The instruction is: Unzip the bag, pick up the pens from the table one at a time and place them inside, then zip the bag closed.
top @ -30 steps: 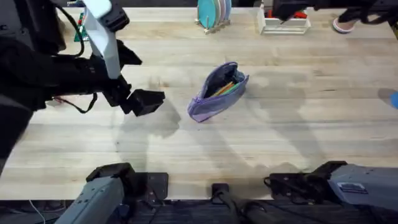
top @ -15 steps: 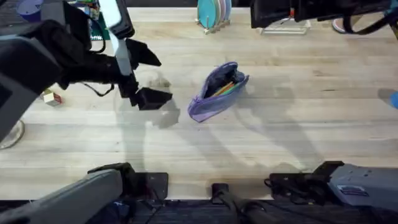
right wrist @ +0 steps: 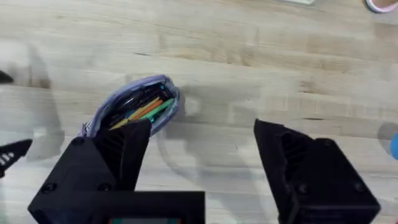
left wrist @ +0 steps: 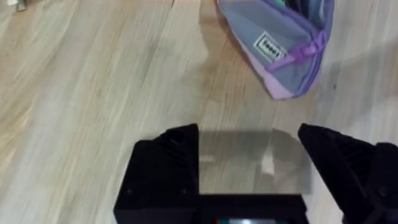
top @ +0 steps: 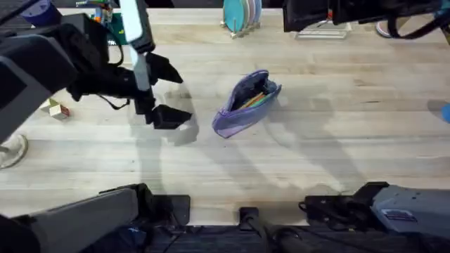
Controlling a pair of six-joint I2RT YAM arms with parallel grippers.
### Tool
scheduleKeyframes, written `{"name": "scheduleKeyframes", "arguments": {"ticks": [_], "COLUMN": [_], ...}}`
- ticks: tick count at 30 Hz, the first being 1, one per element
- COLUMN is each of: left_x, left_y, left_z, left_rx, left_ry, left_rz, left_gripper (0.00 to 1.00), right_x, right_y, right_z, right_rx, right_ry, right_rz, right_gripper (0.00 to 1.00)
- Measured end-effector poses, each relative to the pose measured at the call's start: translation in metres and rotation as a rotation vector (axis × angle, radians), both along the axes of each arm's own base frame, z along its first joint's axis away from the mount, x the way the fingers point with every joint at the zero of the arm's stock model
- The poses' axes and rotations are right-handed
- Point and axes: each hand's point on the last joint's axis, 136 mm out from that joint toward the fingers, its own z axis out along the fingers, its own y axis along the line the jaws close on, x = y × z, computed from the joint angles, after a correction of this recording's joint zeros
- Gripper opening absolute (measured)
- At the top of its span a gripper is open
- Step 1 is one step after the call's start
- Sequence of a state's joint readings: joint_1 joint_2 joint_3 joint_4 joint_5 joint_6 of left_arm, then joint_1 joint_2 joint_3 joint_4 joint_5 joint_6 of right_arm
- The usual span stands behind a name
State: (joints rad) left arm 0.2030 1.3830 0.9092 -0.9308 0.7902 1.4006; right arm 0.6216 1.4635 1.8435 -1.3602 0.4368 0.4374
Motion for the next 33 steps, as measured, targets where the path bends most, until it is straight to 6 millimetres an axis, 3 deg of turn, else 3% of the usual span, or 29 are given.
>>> {"name": "scheduleKeyframes", "arguments": {"ticks": [1,2,7,13,25,33], "left_x": [0.000,0.002,0.006,0.004,0.003,0.003], "left_y": [0.004,0.023,0.041,0.038,0.037,0.037], "left_z": [0.000,0.002,0.008,0.010,0.010,0.011], "left_rx": [0.003,-0.002,-0.020,-0.036,-0.041,-0.042], "left_ry": [-0.010,-0.046,-0.101,-0.113,-0.116,-0.116], "left_rz": [-0.001,0.030,0.069,0.053,0.047,0.047], "left_gripper": [0.993,0.994,0.994,0.994,0.993,0.993], "right_x": [0.000,0.000,-0.001,-0.010,-0.039,-0.046], "right_y": [0.000,0.000,0.002,0.018,0.078,0.090], "right_z": [0.000,0.000,-0.001,-0.006,-0.019,-0.026], "right_rx": [0.000,0.000,0.011,0.076,0.042,-0.026], "right_ry": [0.000,0.000,0.008,0.061,0.129,0.145], "right_rz": [0.000,0.000,0.007,0.061,0.357,0.489], "right_gripper": [0.996,0.996,0.995,0.995,0.996,0.996]}}
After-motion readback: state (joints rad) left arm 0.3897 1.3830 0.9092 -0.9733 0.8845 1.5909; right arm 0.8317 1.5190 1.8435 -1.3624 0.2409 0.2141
